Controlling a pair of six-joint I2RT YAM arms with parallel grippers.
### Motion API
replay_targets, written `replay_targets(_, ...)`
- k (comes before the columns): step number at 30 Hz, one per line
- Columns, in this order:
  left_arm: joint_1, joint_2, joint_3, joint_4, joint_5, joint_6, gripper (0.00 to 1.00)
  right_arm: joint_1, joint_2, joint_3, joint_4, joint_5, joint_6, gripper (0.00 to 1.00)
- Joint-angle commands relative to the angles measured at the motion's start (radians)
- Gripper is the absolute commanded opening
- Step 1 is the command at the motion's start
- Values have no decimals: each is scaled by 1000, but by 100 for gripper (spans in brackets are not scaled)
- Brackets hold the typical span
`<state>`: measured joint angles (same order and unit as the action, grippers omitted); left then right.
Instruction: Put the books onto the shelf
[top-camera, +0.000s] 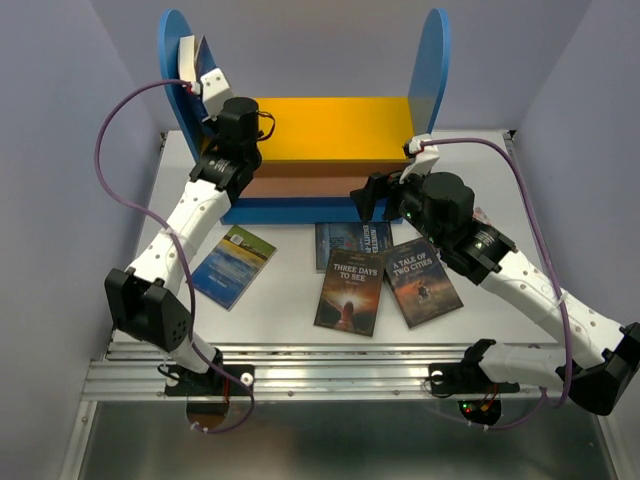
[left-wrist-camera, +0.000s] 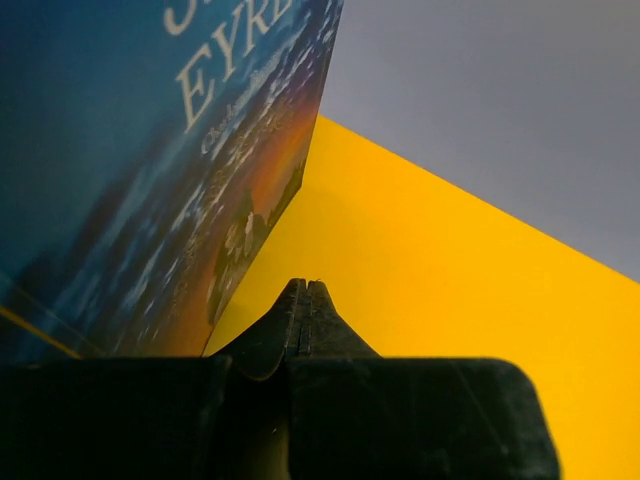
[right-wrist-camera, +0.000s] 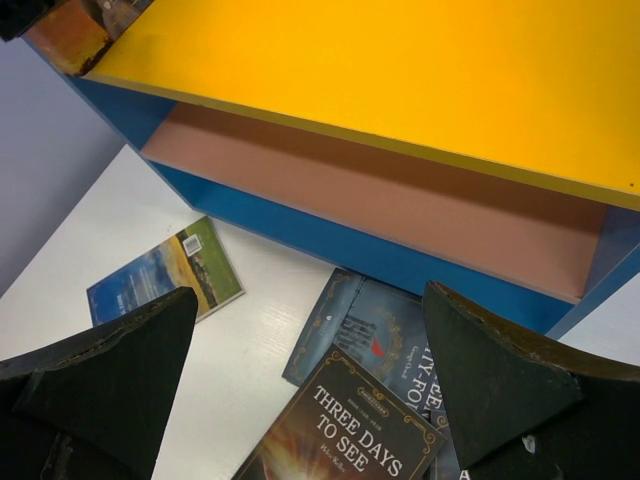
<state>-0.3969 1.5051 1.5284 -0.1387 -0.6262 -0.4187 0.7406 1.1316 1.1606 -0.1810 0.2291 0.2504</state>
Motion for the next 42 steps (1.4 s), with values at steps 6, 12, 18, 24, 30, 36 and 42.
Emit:
replay_targets(6,45,53,119,24,-96,44,0,0,-36,-15,14,38,-11,100)
replay_targets(12,134,21,56,129,78,130,0,0,-35,-10,11,44,-11,100)
replay_targets(18,147,-14,30,177,187,176,0,0,-24,-9,11,47,-10,100)
replay_targets(24,142,-92,-62,208,250,98,0,0,-21,-12,8,35,-5,100)
replay_targets(30,139,-158,-108,214,302,72,23,0,-18,-7,6,29,-10,100)
replay_targets(36,133,-233,-105,215,327,77,41,0,-3,-7,5,26,-10,100)
replay_targets(42,132,-337,-97,162,405,43,73,0,5,4,-11,13,-3,100)
